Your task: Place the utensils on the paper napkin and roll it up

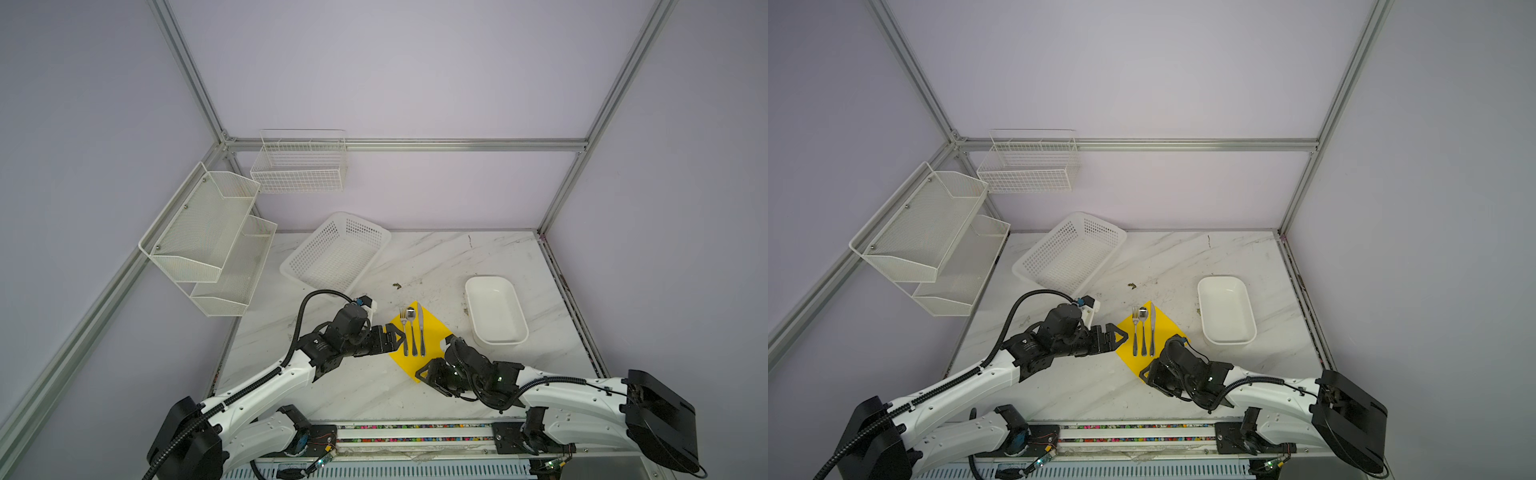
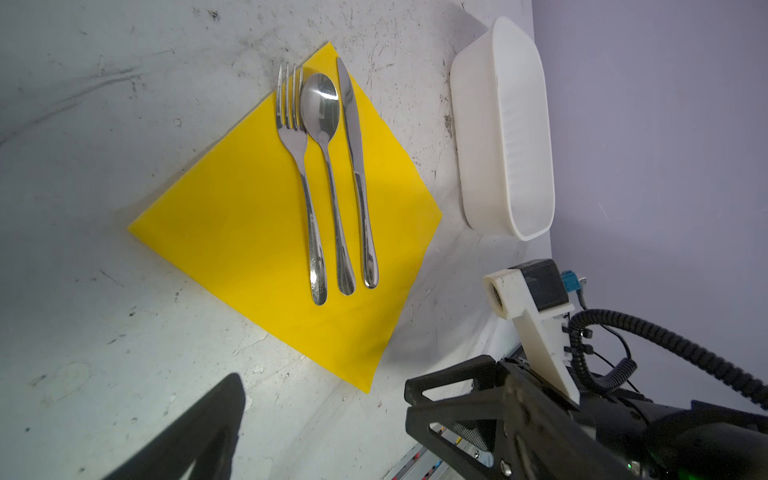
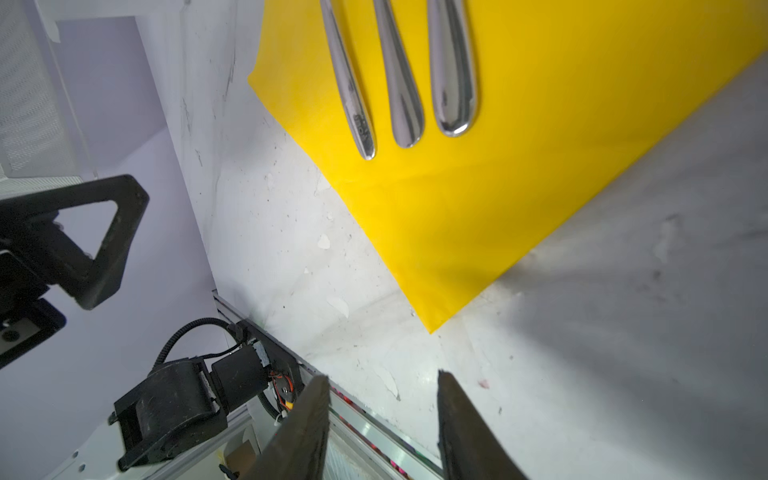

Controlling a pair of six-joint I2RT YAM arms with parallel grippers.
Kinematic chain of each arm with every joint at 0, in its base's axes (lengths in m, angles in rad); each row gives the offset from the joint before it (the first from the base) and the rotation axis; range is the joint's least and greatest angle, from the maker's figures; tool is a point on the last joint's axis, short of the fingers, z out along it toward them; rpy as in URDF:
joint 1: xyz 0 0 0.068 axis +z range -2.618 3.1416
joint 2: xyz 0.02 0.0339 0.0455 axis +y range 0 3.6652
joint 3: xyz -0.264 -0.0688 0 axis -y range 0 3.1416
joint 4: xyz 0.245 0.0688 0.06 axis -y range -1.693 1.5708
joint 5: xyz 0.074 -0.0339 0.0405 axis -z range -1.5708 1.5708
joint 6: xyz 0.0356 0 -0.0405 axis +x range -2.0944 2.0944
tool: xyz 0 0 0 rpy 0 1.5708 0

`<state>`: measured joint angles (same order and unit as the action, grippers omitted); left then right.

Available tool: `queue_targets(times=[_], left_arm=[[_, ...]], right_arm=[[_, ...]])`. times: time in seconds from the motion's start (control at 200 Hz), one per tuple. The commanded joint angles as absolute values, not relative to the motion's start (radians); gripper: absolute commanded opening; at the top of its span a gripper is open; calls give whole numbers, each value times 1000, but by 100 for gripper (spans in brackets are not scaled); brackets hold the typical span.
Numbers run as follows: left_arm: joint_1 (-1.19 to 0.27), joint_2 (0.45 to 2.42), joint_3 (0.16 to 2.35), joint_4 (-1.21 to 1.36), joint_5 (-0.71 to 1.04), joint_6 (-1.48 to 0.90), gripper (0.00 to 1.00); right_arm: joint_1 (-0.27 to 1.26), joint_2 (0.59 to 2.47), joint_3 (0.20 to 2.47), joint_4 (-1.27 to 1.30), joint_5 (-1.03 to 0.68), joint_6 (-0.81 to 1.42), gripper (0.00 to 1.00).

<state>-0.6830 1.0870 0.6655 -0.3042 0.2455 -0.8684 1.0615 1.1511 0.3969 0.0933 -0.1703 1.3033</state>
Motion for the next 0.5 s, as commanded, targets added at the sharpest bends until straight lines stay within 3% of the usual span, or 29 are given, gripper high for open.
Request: queue_targets(times=[0.0,0.495], left_arm=[[-689,1111,652,-272,287,-841,96],[-689,1276,783,-307,302,-801,93]], right_arm=[[1068,1155,352,194,-144,1398,44],[1066,1353,344,368,-177,1403,44]])
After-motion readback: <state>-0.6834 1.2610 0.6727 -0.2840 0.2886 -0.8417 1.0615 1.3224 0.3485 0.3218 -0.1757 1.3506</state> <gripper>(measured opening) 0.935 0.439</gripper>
